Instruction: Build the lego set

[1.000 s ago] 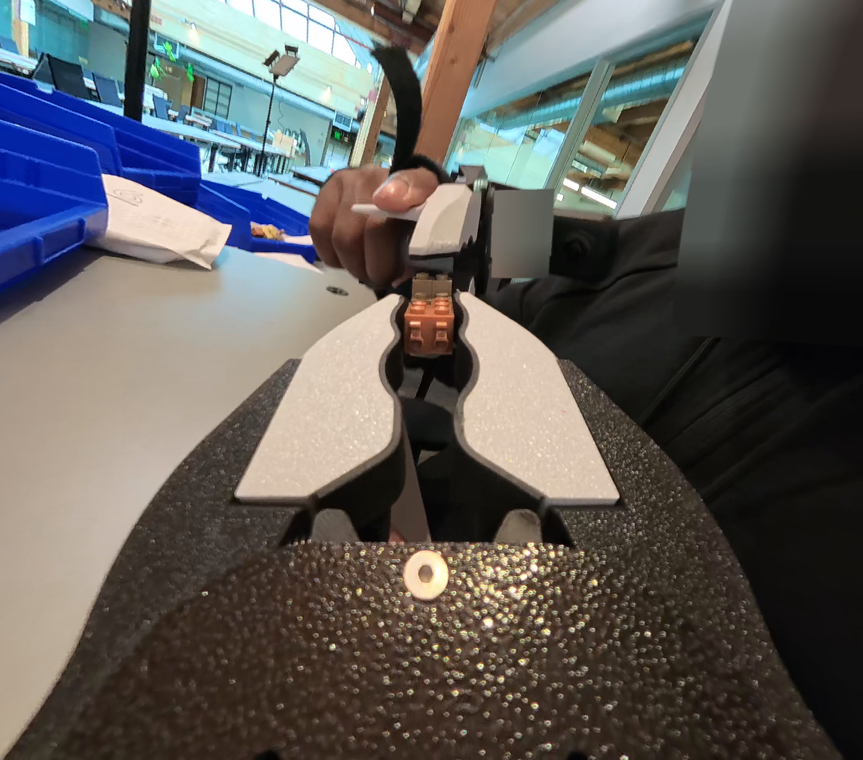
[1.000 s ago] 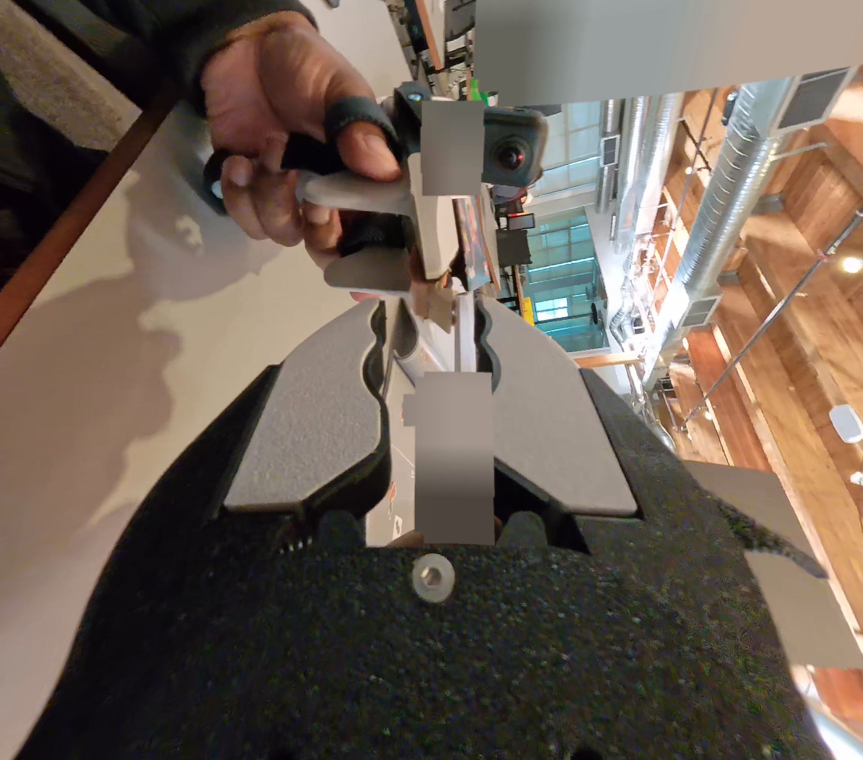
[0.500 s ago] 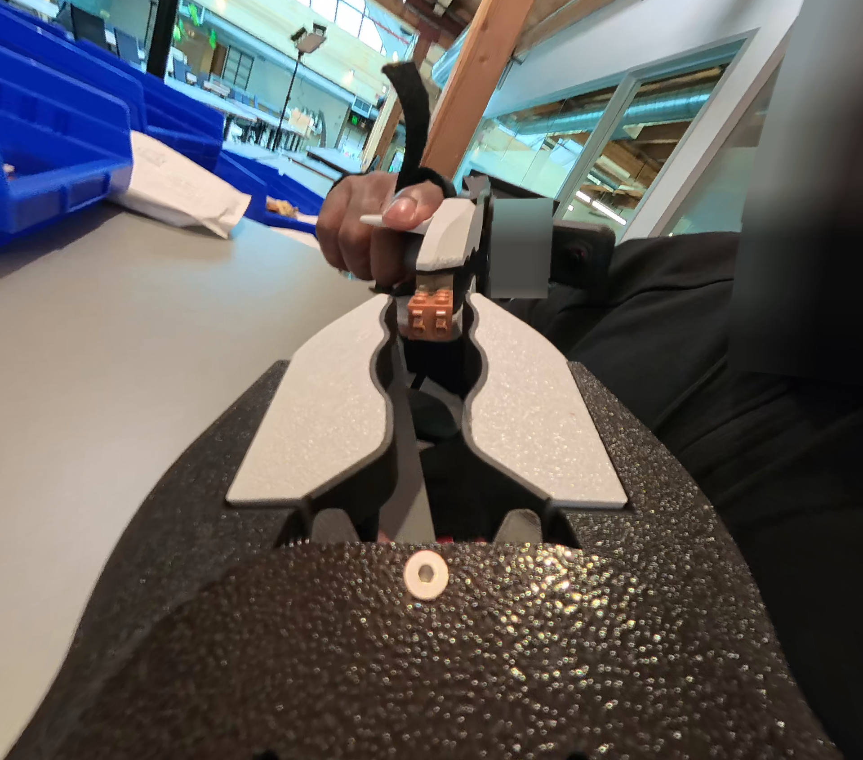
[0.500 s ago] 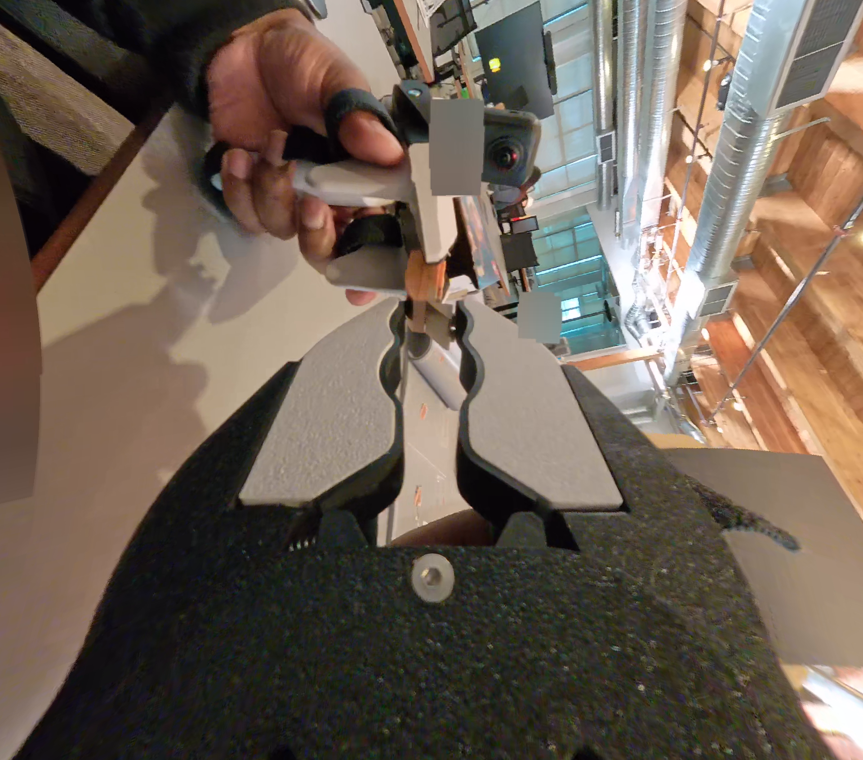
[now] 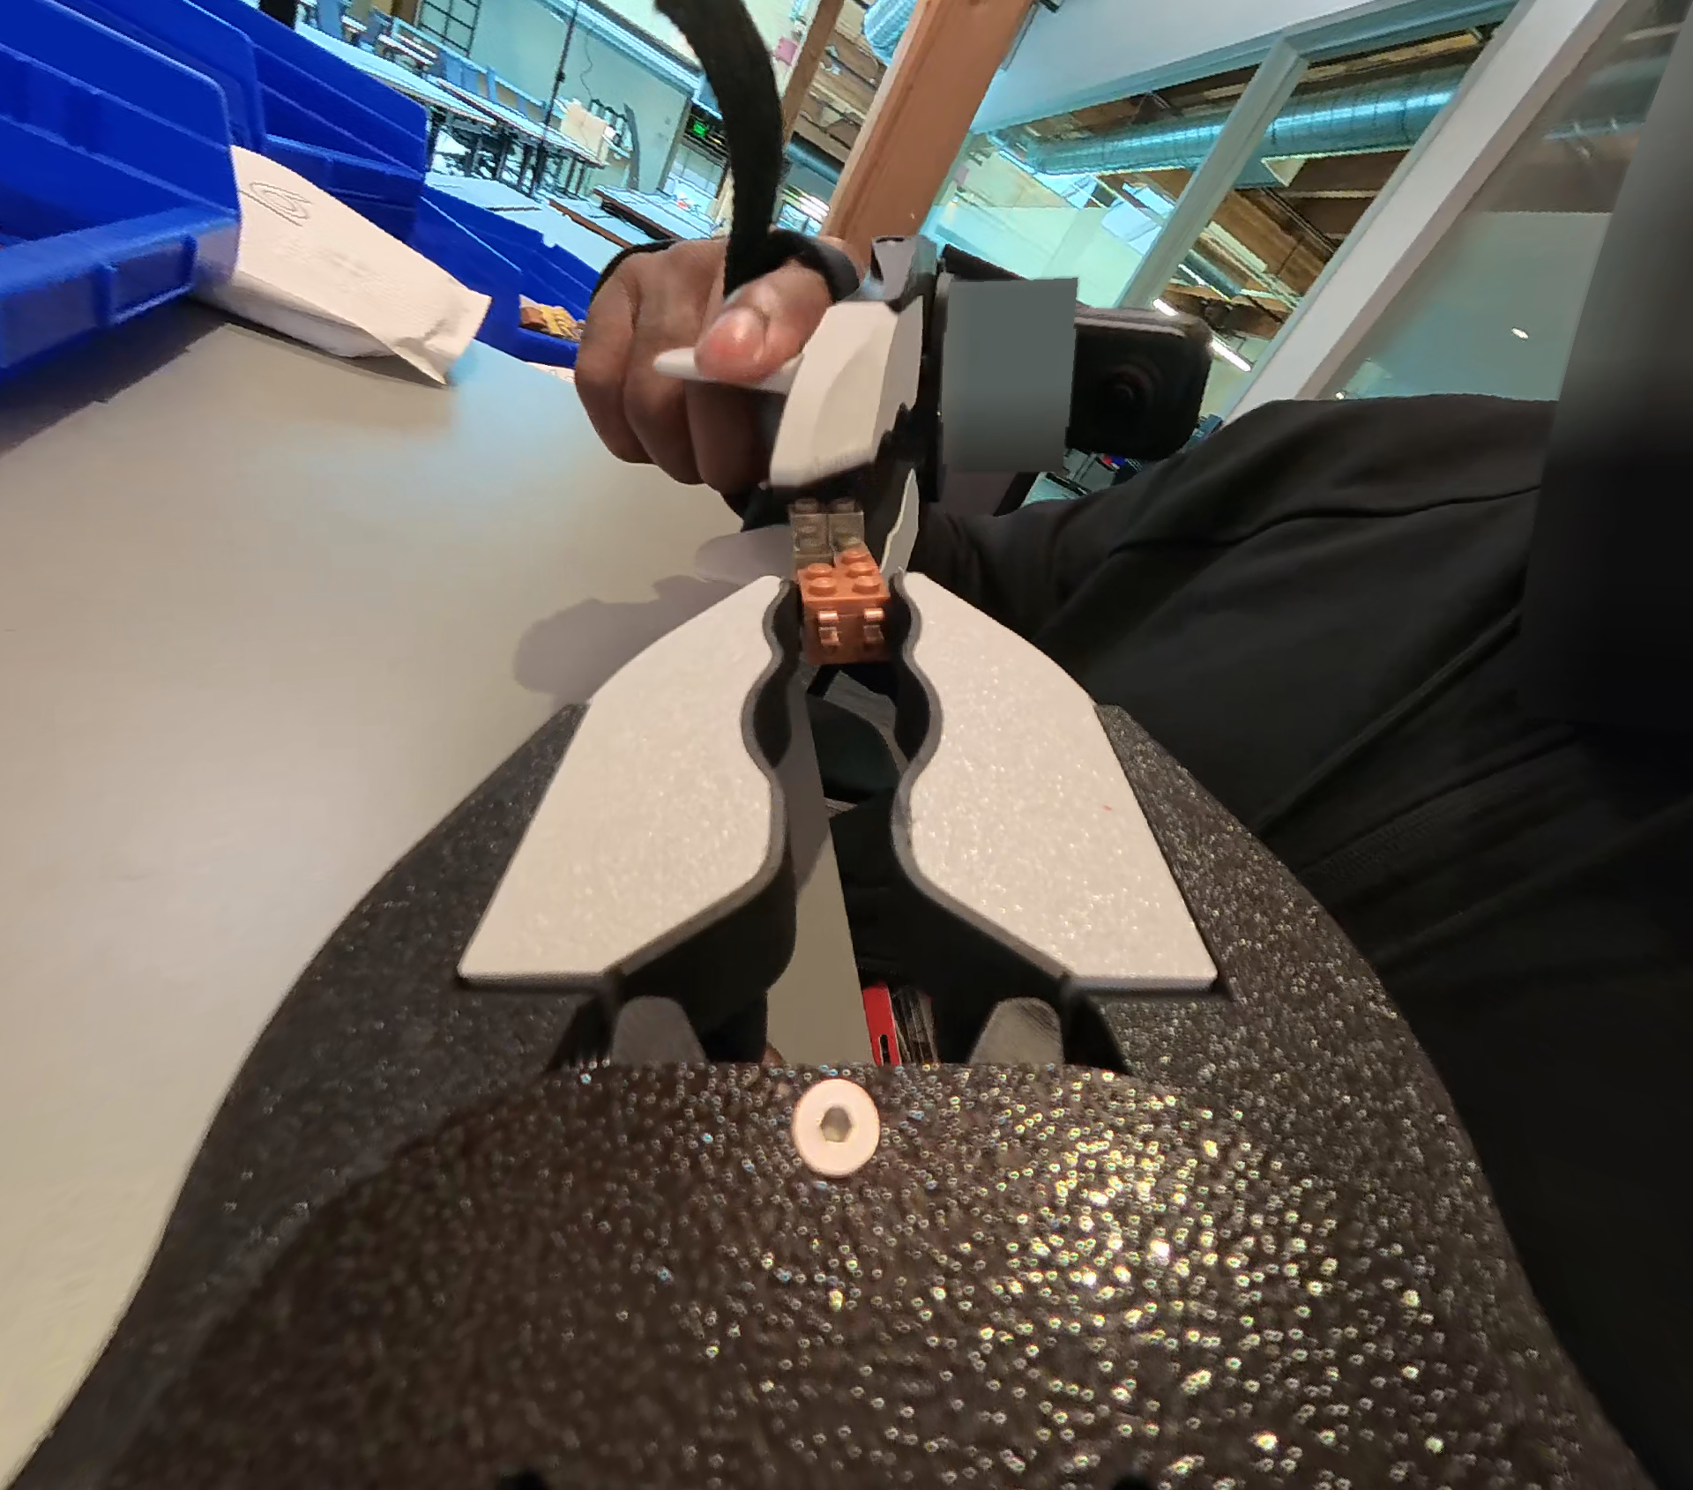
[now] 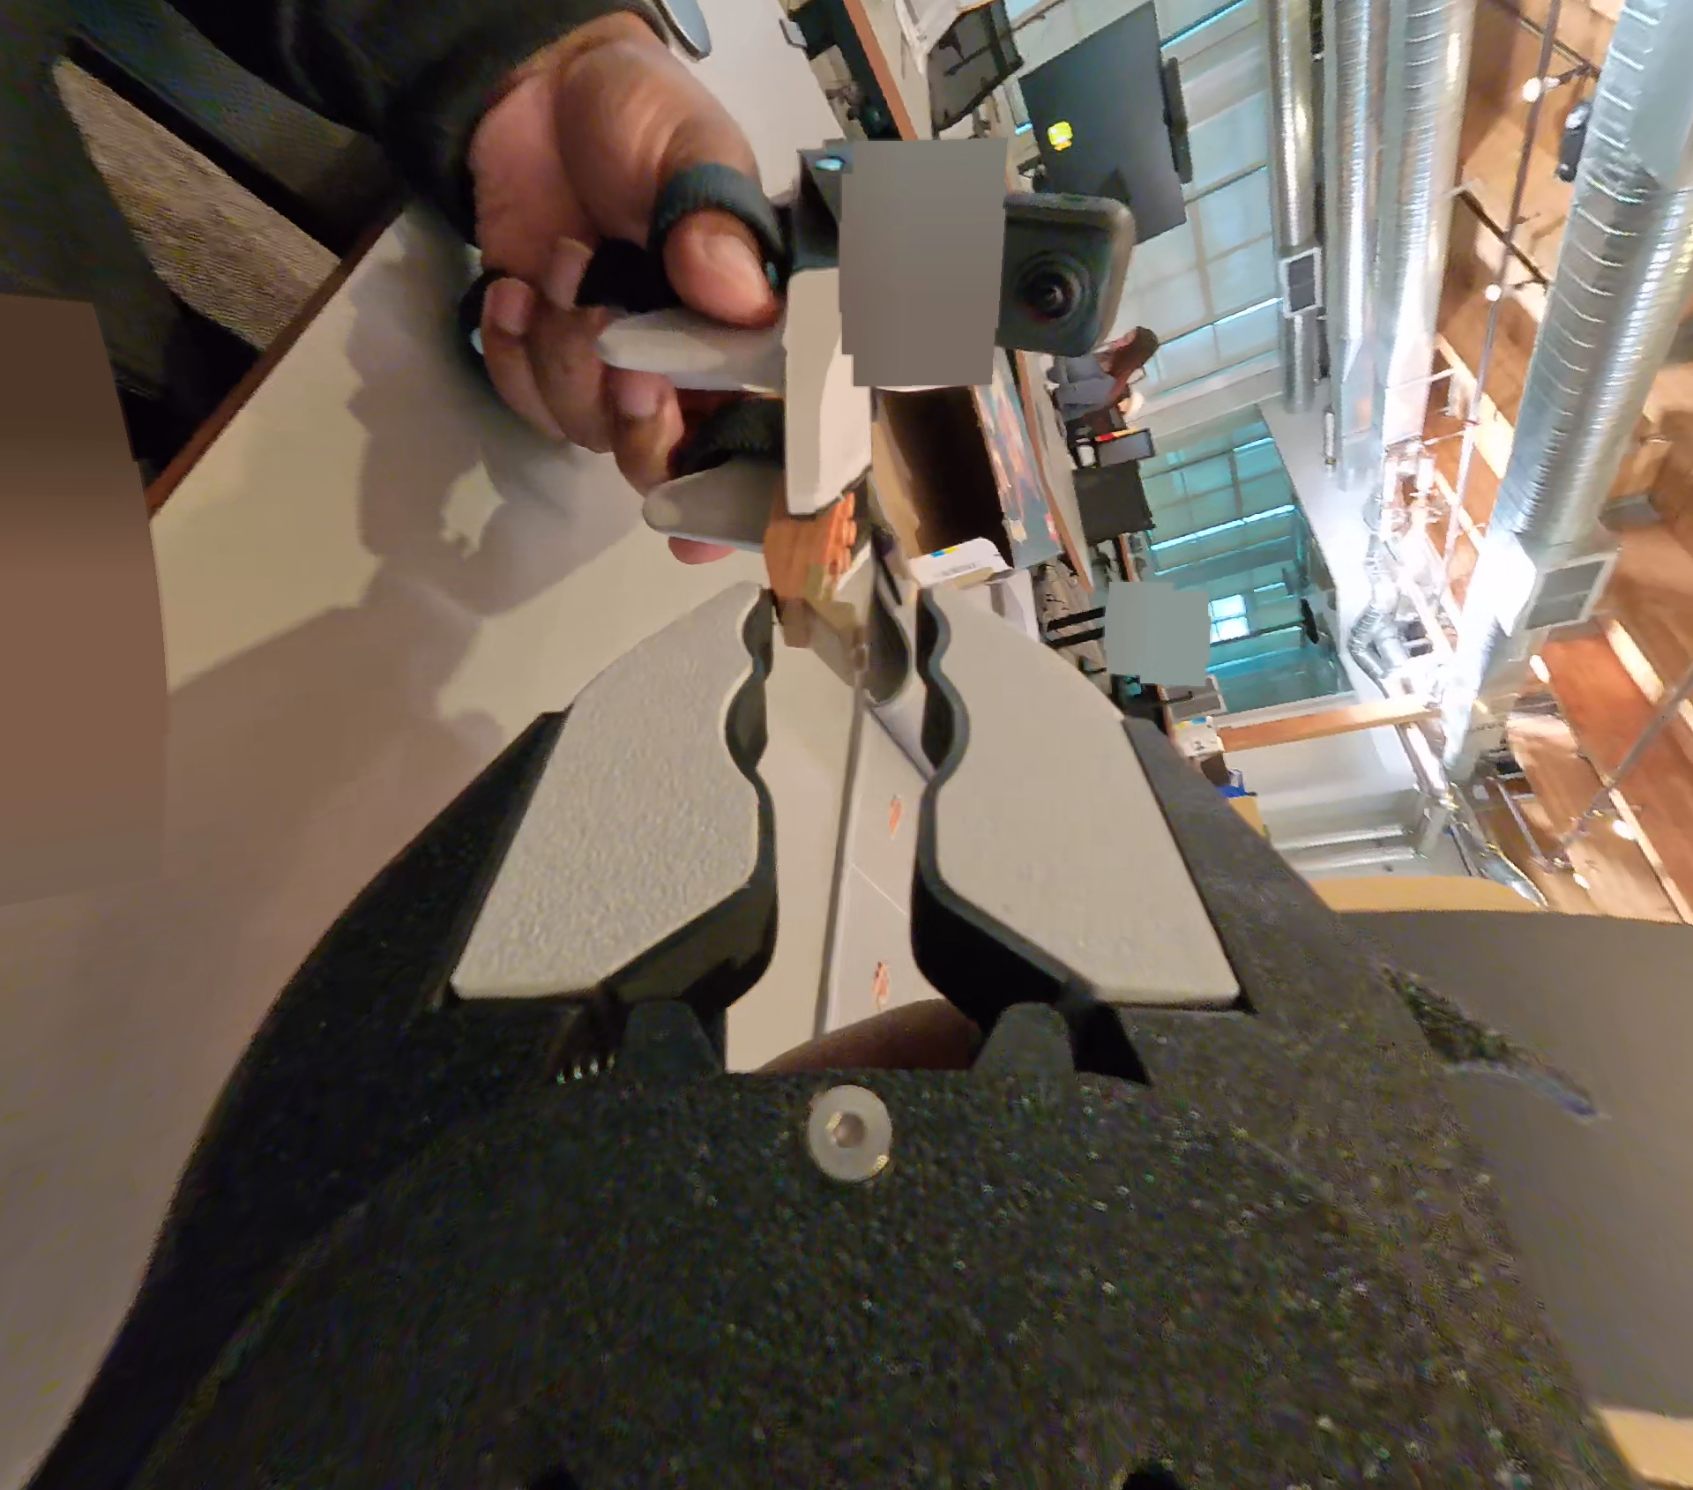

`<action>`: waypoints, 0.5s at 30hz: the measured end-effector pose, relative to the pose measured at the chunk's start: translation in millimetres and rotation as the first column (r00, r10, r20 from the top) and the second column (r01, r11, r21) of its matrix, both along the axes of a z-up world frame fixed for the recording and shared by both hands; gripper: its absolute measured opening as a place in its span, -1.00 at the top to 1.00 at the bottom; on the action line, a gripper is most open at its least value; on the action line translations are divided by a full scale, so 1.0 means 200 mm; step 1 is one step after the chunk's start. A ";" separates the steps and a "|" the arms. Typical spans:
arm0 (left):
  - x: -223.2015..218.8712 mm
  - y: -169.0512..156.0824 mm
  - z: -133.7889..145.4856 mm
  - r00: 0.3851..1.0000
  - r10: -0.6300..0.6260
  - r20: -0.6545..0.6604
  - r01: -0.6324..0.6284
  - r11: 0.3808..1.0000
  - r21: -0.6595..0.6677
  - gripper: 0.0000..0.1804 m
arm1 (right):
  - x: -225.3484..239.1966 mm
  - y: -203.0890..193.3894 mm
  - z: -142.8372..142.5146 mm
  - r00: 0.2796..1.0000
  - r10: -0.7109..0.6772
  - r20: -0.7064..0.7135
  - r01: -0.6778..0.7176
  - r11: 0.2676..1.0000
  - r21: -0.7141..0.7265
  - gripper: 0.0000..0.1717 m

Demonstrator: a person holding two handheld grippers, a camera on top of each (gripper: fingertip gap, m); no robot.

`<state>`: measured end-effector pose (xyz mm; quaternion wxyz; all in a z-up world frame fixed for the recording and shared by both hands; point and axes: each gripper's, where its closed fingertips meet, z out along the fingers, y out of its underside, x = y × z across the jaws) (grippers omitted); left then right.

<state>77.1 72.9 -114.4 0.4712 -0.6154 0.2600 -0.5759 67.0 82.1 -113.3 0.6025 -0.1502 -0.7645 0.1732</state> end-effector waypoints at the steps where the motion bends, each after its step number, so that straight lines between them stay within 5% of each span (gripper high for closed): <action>1: 0.00 0.01 0.00 1.000 0.009 0.008 -0.009 1.000 -0.004 0.81 | 0.00 0.01 0.01 1.000 -0.014 -0.021 0.014 1.000 0.003 0.63; 15: 0.00 0.03 0.00 0.999 0.041 0.034 -0.040 0.998 -0.049 0.81 | 0.00 0.02 -0.01 0.999 -0.032 -0.001 0.032 0.999 -0.001 0.77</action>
